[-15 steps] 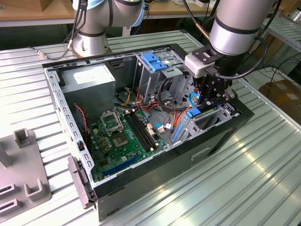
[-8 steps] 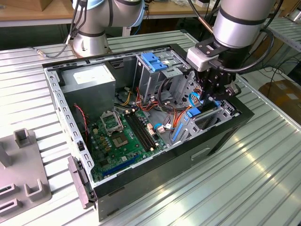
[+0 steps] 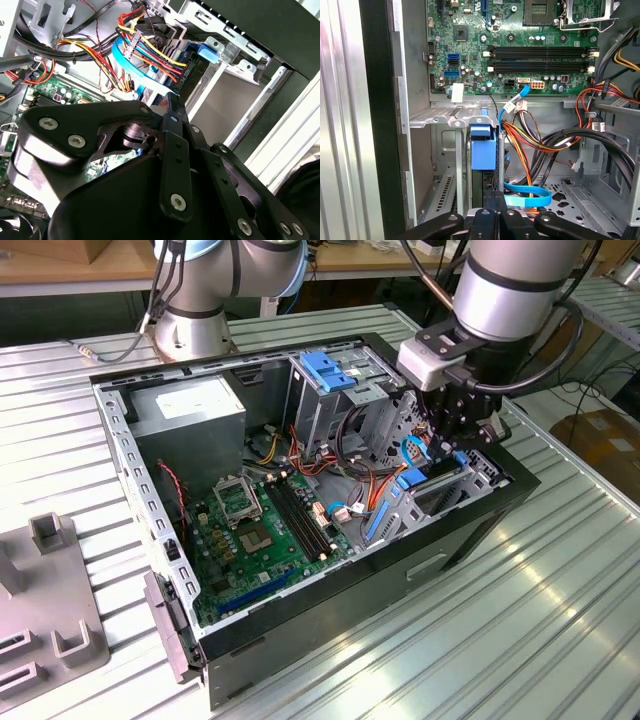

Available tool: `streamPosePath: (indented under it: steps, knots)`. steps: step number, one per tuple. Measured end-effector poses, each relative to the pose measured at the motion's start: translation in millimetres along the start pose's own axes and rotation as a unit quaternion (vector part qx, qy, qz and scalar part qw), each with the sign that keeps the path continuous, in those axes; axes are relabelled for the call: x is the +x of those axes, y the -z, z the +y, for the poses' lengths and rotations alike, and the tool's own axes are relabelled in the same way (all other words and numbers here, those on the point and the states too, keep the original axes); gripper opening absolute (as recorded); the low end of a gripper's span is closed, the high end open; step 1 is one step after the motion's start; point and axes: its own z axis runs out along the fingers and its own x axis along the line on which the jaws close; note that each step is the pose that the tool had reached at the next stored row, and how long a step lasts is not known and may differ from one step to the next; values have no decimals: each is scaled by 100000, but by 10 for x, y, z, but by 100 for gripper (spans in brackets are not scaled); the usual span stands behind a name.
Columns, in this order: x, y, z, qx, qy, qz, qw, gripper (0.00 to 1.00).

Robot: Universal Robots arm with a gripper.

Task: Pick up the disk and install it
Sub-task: 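Insert the second disk wire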

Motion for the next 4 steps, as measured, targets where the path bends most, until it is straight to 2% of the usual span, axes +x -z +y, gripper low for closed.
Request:
streamPosePath:
  steps: [4]
  knots:
    - [0,12,-2,1,-1,-1,100000,10]
